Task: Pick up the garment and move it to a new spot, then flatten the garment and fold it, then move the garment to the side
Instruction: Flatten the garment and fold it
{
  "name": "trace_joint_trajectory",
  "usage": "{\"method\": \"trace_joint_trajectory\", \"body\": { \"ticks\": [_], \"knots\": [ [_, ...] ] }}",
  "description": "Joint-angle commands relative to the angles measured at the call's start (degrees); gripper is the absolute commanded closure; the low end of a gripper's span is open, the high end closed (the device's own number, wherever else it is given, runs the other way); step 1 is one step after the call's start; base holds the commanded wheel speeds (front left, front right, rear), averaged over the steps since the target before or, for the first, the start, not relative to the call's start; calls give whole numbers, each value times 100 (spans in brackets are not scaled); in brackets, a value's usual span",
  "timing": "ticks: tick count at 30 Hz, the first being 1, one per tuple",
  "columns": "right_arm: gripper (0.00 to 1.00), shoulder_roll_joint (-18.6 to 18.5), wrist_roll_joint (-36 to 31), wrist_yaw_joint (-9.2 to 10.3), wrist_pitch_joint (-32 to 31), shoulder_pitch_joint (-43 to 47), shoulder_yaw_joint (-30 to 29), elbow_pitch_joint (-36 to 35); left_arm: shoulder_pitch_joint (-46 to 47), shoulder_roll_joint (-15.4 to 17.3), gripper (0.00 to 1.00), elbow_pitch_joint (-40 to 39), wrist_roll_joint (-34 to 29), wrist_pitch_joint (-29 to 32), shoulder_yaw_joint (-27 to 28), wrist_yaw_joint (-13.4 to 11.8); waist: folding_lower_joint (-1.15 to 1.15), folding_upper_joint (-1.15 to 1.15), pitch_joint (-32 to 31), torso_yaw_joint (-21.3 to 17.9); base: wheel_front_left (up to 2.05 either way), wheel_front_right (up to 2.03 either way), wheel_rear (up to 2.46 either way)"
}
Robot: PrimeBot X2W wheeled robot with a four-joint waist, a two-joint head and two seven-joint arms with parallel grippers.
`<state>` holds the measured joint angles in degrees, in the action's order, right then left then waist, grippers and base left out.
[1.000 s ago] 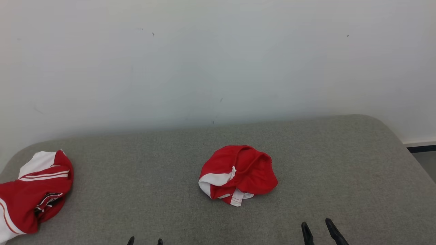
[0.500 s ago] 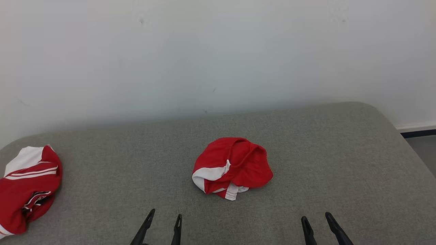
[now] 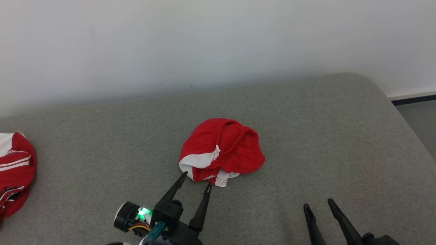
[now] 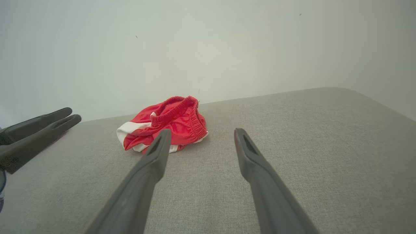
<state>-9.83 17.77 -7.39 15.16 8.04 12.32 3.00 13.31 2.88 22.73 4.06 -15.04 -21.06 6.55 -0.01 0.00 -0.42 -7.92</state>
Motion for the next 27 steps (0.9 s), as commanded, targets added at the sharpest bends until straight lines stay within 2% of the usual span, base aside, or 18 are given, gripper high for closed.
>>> {"method": "trace_joint_trajectory", "body": {
  "ticks": [1, 10, 17, 27],
  "knots": [
    [0, -32, 45, -20, 6, -71, 20, -14, 194, 3, 0, 153, 41, -13, -72, 14, 1, 0, 238, -177, 0, 0, 0],
    [0, 15, 74, -20, 7, -392, 4, -55, 1523, 1, 0, 1244, -101, -13, -657, 12, 1, 0, 784, -442, 0, 0, 0],
    [0, 69, 91, -20, 7, -561, 36, -27, 2389, -1, 0, 2243, -219, 4, -994, -386, 1, 0, 1047, -666, 0, 0, 0],
    [0, 159, 60, -20, 7, -689, 42, -14, 3088, 4, 0, 3038, -161, 190, -1561, -590, 1, 0, 1243, -809, 0, 0, 0]
  ]
}}
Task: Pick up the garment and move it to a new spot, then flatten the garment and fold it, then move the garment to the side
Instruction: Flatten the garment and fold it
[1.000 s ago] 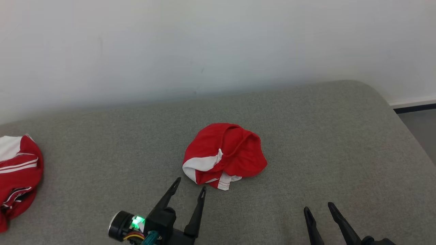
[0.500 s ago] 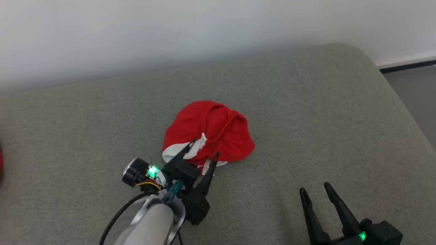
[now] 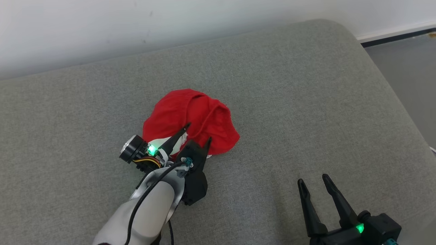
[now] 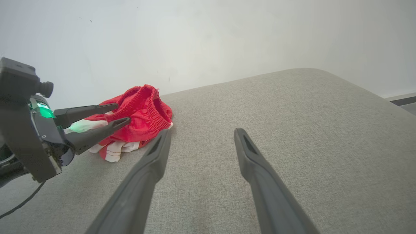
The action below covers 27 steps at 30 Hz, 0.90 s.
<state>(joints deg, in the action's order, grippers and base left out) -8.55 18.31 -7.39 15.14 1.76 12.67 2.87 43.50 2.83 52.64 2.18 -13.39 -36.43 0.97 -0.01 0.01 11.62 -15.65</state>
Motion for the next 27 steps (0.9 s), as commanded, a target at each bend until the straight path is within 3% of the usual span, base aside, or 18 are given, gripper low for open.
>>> {"method": "trace_joint_trajectory", "body": {
  "ticks": [1, 3, 4, 5, 6, 7, 17, 27],
  "knots": [
    [0, 47, 2, -20, 8, -75, 14, 4, 113, 9, 0, 116, 46, 82, -63, -42, 1, -1, 50, -43, 0, 0, 0],
    [0, 72, 5, -20, 8, -108, 27, 11, 210, 8, 0, 248, 80, 175, -123, -67, 1, -1, 66, -58, 0, 0, 0],
    [0, 82, 9, -20, 8, -125, 34, 16, 250, 6, 7, 296, 110, 190, -150, -74, 1, -1, 66, -66, 0, 0, 0],
    [0, 91, 13, -20, 8, -140, 41, 19, 282, 4, 38, 325, 155, 208, -176, -75, 1, -1, 60, -73, 0, 0, 0],
    [0, 101, 19, -20, 8, -150, 49, 23, 296, 5, 79, 339, 208, 209, -203, -64, 1, -1, 41, -83, 0, 0, 0],
    [0, 106, 21, -20, 8, -149, 52, 33, 305, 6, 100, 345, 268, 222, -234, -52, 1, -1, 19, -90, 0, 0, 0],
    [0, 170, 10, -20, 8, 5, 61, 129, 239, 3, 100, -50, 1236, 585, -425, 345, 1, -1, -414, -202, 0, 0, 0],
    [0, 258, -11, -20, 8, 179, 85, 219, 825, 5, 100, -1179, 3644, 1557, -174, 607, 1, -1, -1002, -439, 0, 0, 0]
  ]
}}
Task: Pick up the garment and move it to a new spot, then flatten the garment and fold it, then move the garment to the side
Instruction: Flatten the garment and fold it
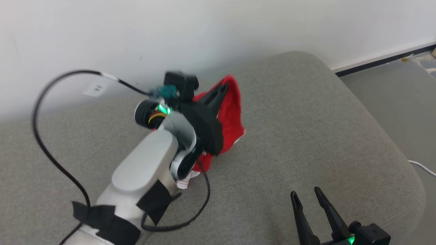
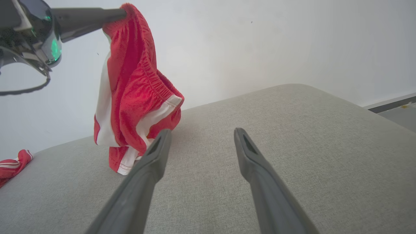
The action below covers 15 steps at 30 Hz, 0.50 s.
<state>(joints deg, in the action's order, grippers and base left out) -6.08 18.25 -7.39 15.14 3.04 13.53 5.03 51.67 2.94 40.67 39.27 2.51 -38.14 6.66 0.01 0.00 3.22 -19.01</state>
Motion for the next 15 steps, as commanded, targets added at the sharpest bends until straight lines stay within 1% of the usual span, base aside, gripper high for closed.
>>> {"method": "trace_joint_trajectory", "body": {
  "ticks": [1, 4, 7, 8, 9, 12, 15],
  "knots": [
    [0, 12, -9, -20, 8, 81, -13, 17, 84, -10, 100, -105, 202, 46, 38, 31, -1, 0, -216, -116, 0, 0, 0],
    [0, 8, -20, -20, 7, 111, -59, 18, 367, -7, 100, -512, 1083, 264, 190, -159, -1, 0, -347, -127, 0, 0, 0],
    [0, -17, -46, -20, 8, 143, -102, 8, 628, -6, 100, -834, 1874, 329, 323, -524, -1, 0, -450, -91, 0, 0, 0],
    [0, -20, -55, -20, 8, 140, -115, 2, 709, -7, 100, -924, 2125, 297, 361, -668, -1, 0, -476, -75, 0, 0, 0],
    [0, -20, -67, -20, 8, 132, -134, -9, 859, -7, 100, -1047, 2594, 182, 431, -958, -1, 0, -522, -31, 0, 0, 0],
    [0, -11, -78, -20, 8, 121, -137, -22, 979, 3, 100, -1054, 3311, -34, 490, -1399, -1, 0, -561, 49, 0, 0, 0],
    [0, 18, -71, -20, 8, 104, -96, -23, 792, -2, 100, -770, 3993, -187, 498, -1886, -1, 0, -567, 102, 0, 0, 0]
  ]
}}
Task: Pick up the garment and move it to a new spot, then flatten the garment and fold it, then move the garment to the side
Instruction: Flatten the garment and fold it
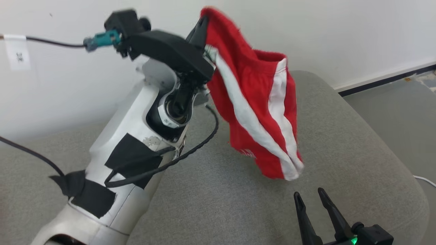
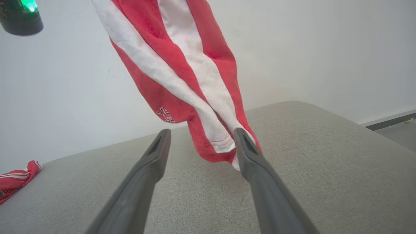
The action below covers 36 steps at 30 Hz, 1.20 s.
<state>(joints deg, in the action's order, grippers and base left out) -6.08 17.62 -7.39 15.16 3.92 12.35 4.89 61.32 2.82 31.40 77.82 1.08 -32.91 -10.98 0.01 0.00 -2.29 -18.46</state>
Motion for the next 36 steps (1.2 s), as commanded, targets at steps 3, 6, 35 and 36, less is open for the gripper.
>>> {"method": "trace_joint_trajectory", "body": {
  "ticks": [3, 6, 35, 36],
  "knots": [
    [0, 53, 0, -20, 6, -13, 64, 1, -567, 12, 100, 718, 615, -233, 44, -473, -1, 0, 0, 65, 0, 0, 0],
    [0, 91, 31, -20, 6, -35, 119, 4, -1030, 18, 100, 1394, 780, -586, 192, -565, -1, 0, 55, 55, 0, 0, 0],
    [0, -179, -38, -20, 6, 183, -79, -133, -3536, 1642, 0, 1565, -1588, -1624, 706, 552, -1, 0, 264, 748, 0, 0, 0],
    [0, -185, -38, -20, 6, 207, -66, -142, -3654, 1638, 0, 1265, -1902, -1623, 820, 434, -1, 0, 257, 757, 0, 0, 0]
  ]
}}
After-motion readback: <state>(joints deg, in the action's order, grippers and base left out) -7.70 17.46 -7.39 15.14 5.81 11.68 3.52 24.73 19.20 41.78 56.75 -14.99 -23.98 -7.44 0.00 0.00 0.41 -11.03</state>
